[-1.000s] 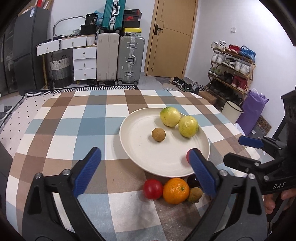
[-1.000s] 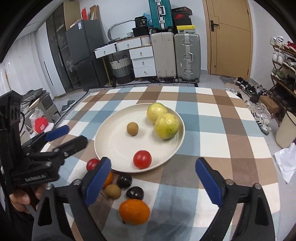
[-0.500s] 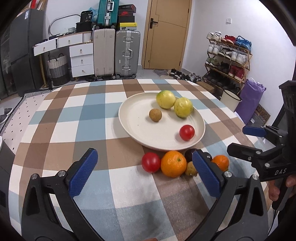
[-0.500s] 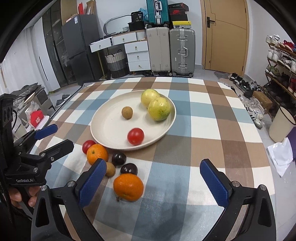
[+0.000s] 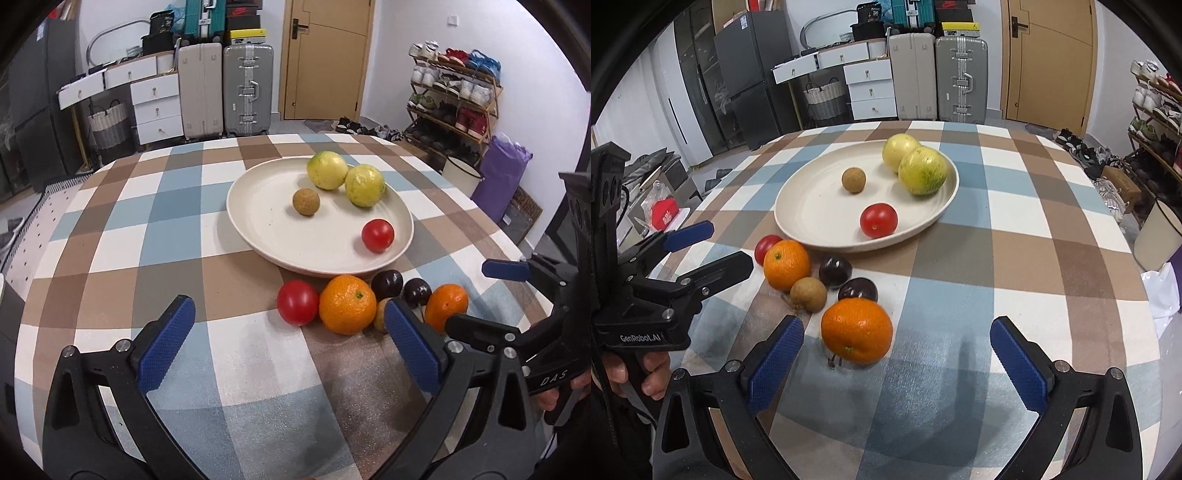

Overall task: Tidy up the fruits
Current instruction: 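Grasp the orange with the right tool while the left tool grasps a small orange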

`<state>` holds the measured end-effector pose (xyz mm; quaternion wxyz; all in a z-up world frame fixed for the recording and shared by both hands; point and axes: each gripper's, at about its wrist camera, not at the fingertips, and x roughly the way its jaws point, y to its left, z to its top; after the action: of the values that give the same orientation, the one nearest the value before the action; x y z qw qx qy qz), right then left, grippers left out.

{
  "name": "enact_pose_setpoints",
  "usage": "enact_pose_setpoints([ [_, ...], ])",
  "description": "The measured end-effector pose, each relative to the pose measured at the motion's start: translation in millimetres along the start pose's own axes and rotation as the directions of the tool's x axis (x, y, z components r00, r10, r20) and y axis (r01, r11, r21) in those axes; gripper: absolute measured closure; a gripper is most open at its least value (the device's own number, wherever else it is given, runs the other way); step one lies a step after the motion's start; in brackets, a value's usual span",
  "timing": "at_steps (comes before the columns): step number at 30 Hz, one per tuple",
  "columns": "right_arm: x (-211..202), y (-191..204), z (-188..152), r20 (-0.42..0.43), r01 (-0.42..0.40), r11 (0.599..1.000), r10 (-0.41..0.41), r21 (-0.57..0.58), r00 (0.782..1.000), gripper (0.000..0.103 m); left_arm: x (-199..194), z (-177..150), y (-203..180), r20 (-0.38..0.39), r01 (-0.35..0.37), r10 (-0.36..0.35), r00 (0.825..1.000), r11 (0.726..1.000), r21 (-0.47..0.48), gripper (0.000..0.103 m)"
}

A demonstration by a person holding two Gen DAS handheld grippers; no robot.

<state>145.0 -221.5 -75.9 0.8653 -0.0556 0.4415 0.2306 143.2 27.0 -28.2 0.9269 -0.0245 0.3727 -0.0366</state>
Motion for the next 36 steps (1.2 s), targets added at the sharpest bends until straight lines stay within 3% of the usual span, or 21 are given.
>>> enact_pose_setpoints([
  [11, 8.7, 4.8, -6.3, -0.02, -0.046, 0.999, 0.046, -0.011, 0.999, 0.002, 6.2, -3.3, -9.1, -0.027, 0.034, -0.033, 0.999, 0.999, 0.035, 0.001],
  [15, 10.7, 5.3, -6.6, -0.032, -0.067, 0.998, 0.067, -0.006, 0.997, 0.018, 6.7, -3.5, -7.5, -0.025, 0.039, -0.038, 0.999, 0.999, 0.029, 0.001],
  [22, 10.6, 9.8, -8.1, -0.029, -0.062, 0.998, 0.061, -0.029, 0.998, 0.028, 6.5, -4.2, -8.7, -0.025, 0.03, -0.03, 0.999, 0.999, 0.036, 0.001],
  [24, 10.1, 9.4, -8.7, -0.027, -0.08, 0.996, 0.079, -0.025, 0.996, 0.04, 6.5, -3.7, -8.5, -0.027, 0.026, -0.025, 0.999, 0.999, 0.033, 0.001],
  [31, 8.1, 11.0, -8.9, -0.014, -0.102, 0.994, 0.101, -0.028, 0.995, 0.059, 7.1, -3.8, -6.5, -0.027, 0.028, -0.028, 0.999, 0.999, 0.026, 0.001],
  [36, 3.7, 16.9, -12.5, -0.004, -0.116, 0.991, 0.116, -0.06, 0.993, 0.061, 7.4, -4.3, -7.4, -0.023, 0.031, -0.03, 0.999, 0.999, 0.034, 0.001],
])
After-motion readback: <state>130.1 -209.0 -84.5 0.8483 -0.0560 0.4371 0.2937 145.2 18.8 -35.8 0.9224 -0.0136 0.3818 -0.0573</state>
